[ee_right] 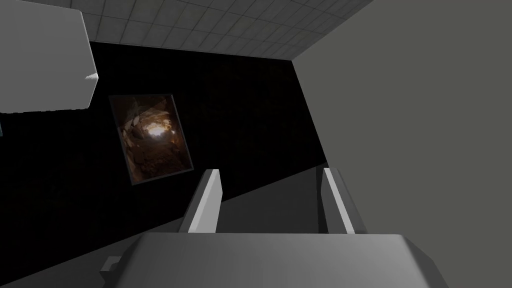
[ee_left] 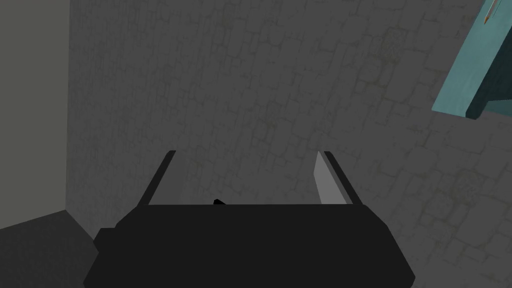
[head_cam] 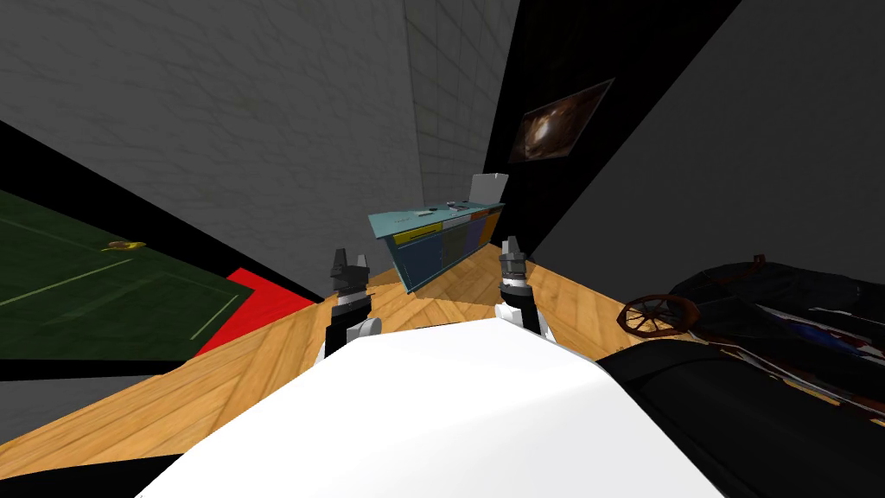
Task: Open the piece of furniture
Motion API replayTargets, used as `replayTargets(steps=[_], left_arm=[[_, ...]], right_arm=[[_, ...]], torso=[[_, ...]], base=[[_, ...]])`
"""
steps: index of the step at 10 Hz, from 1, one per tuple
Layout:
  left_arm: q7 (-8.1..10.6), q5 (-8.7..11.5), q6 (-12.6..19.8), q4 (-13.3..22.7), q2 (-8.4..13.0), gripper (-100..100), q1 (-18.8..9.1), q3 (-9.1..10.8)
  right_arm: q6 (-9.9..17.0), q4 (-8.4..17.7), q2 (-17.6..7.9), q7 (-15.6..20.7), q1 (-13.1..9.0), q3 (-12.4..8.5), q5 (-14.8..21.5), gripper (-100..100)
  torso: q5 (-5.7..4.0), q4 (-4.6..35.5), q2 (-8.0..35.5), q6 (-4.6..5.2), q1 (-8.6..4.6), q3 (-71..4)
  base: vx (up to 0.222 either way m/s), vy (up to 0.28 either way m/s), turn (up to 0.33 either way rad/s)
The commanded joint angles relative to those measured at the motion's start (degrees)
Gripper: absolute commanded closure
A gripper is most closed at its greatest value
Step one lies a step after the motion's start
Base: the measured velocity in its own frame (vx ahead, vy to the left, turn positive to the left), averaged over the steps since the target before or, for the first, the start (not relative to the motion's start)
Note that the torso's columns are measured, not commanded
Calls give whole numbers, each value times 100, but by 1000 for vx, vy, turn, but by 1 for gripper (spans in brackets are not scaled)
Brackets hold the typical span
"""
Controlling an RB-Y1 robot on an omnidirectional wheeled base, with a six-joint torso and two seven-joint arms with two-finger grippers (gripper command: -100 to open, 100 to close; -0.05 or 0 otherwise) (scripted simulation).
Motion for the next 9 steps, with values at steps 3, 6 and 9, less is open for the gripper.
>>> replayTargets(steps=[3,6,9], left_arm=[[0,0,0,0,0,0,0,0],[0,0,0,2,0,0,1,0],[0,0,0,2,-1,0,2,-1]], right_arm=[[0,0,0,0,0,0,0,0],[138,86,-396,197,-127,104,409,-100],[282,173,-581,405,-262,214,842,-100]], torso=[[0,1269,1270,0,0,-2537],[3,1933,1926,0,9,-3897],[1,1956,1948,-1,5,-3927]], base=[[0,0,0],[53,32,-1],[97,60,0]])
